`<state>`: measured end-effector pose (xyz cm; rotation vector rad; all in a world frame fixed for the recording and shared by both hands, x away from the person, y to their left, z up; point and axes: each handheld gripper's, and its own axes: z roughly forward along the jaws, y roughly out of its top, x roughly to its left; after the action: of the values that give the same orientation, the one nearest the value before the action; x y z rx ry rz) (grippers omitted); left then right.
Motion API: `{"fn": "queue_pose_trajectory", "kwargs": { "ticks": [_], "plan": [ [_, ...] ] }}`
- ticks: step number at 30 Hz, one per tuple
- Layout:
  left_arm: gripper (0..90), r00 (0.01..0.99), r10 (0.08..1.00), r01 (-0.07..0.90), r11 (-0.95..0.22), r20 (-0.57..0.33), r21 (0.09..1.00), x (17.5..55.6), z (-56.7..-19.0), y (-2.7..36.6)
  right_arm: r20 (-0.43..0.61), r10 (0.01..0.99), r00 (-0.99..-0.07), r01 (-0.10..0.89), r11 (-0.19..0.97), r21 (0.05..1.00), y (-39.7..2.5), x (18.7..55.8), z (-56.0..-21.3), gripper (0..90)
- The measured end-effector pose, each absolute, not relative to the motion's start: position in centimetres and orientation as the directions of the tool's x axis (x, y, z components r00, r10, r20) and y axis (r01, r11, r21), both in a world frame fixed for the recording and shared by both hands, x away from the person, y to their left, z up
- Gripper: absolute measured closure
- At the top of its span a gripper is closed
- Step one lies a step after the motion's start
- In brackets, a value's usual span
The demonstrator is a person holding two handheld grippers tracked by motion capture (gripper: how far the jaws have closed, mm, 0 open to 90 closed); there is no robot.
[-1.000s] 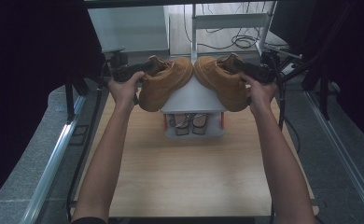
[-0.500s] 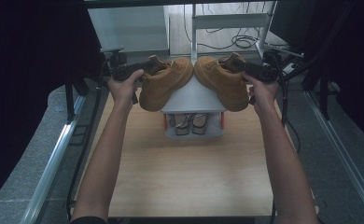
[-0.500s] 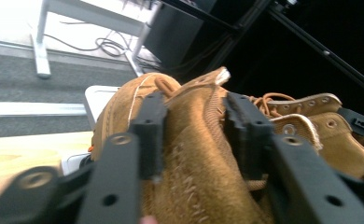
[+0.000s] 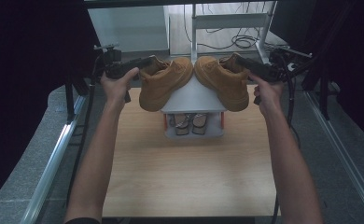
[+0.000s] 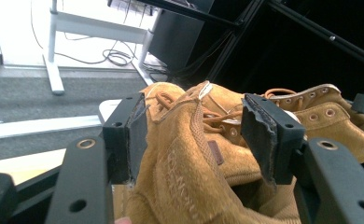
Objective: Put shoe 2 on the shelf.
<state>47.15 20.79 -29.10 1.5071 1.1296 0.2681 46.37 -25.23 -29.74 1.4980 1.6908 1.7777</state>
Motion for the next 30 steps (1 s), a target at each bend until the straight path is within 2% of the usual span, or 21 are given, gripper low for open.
{"fn": "queue_pose_trajectory", "kwargs": {
  "ticks": [11,17,25,30],
  "plan": [
    [45.1,0.545,0.758,0.446,0.1,-0.358,0.89,45.2,-28.2,22.2,0.451,0.773,-0.446,0.411,-0.271,0.871,-27.0,44.8,-28.9,43.3],
    [55.0,0.535,0.77,0.433,0.102,-0.346,0.896,44.1,-28.3,23.7,0.408,0.794,-0.451,0.387,-0.238,0.891,-28.0,43.5,-28.6,46.3],
    [73.0,0.547,0.77,0.427,0.081,-0.328,0.9,42.4,-29.0,25.8,0.35,0.83,-0.435,0.333,-0.213,0.919,-29.5,41.8,-28.6,62.0],
    [83.9,0.53,0.786,0.436,0.071,-0.32,0.897,41.9,-30.1,26.8,0.268,0.87,-0.414,0.324,-0.135,0.937,-29.7,41.1,-29.2,74.7]
  ]
}}
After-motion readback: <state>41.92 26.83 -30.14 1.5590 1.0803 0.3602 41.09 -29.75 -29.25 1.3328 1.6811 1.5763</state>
